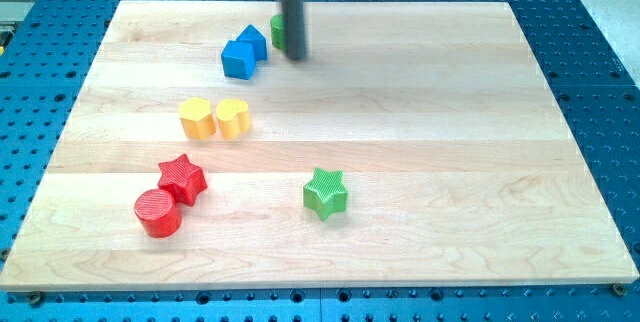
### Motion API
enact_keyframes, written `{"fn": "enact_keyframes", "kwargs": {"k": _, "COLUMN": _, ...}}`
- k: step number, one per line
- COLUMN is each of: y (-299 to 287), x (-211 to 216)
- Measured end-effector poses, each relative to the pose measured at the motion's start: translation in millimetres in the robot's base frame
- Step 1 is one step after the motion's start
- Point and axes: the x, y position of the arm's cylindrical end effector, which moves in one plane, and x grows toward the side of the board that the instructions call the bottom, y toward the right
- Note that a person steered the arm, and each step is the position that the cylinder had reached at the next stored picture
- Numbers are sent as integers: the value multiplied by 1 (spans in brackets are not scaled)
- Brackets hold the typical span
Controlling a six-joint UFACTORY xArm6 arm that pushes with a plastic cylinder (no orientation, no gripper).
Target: Place the green star right to the yellow blocks
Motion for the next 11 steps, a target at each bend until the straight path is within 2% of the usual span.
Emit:
{"fn": "enact_keyframes", "kwargs": {"k": 1, "y": 19, "x": -64}}
{"fn": "enact_keyframes", "kwargs": {"k": 2, "y": -31, "x": -66}}
{"fn": "enact_keyframes", "kwargs": {"k": 4, "y": -42, "x": -22}}
{"fn": "enact_keyframes", "kwargs": {"k": 5, "y": 45, "x": 50}}
{"fn": "enact_keyframes", "kwargs": {"k": 6, "y": 137, "x": 182}}
{"fn": "enact_keyframes", "kwargs": {"k": 7, "y": 109, "x": 247}}
{"fn": "enact_keyframes", "kwargs": {"k": 8, "y": 26, "x": 239}}
{"fn": "enact_keyframes", "kwargs": {"k": 9, "y": 7, "x": 290}}
{"fn": "enact_keyframes", "kwargs": {"k": 10, "y": -33, "x": 264}}
{"fn": "enact_keyframes", "kwargs": {"k": 11, "y": -16, "x": 166}}
